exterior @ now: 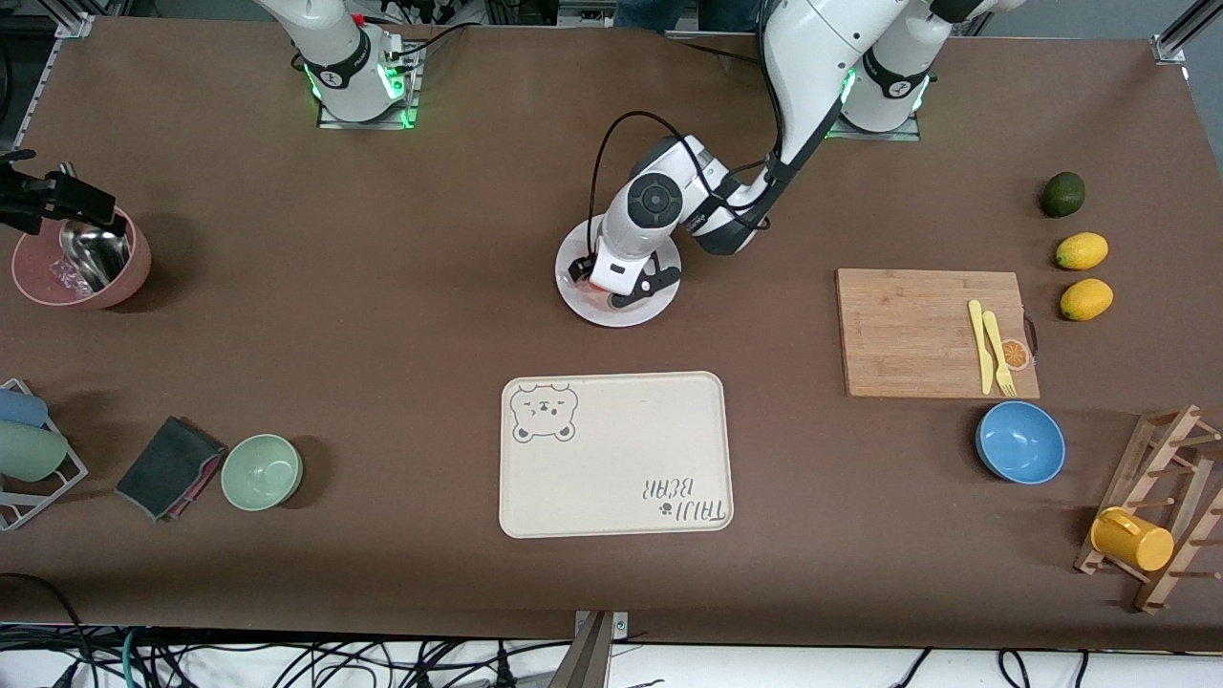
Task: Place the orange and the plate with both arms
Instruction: 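Carry the orange with the left gripper onto the white plate, then release the orange on the plate and withdraw the left gripper, then reach the right gripper to the white plate's rim while the left gripper retracts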
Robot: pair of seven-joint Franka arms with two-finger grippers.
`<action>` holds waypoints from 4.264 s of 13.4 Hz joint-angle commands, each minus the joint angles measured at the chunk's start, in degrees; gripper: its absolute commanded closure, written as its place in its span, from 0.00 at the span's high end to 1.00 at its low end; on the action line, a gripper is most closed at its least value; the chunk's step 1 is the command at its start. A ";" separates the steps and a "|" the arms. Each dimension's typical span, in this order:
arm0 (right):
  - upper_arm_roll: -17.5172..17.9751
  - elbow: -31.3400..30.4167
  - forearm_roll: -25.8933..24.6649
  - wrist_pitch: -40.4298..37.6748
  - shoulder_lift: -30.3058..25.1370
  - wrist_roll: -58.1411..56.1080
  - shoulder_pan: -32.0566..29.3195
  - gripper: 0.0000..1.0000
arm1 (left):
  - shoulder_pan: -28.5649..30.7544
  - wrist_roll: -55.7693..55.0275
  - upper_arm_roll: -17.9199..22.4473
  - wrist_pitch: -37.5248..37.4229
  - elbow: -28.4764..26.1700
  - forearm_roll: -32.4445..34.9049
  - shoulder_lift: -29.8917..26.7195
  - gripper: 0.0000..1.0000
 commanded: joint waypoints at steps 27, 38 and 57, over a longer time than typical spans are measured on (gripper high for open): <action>1.65 -1.49 21.14 -4.41 12.42 0.51 2.83 1.00 | 43.41 51.79 0.38 -49.56 22.79 14.39 -13.24 1.00; 3.49 -33.66 60.27 15.96 17.98 -32.01 6.42 1.00 | 39.32 52.58 7.28 -52.03 17.43 7.88 -26.69 1.00; 20.63 -35.42 91.05 44.46 25.88 -49.23 14.96 0.98 | 29.17 70.15 19.10 -50.01 12.33 11.40 -37.60 1.00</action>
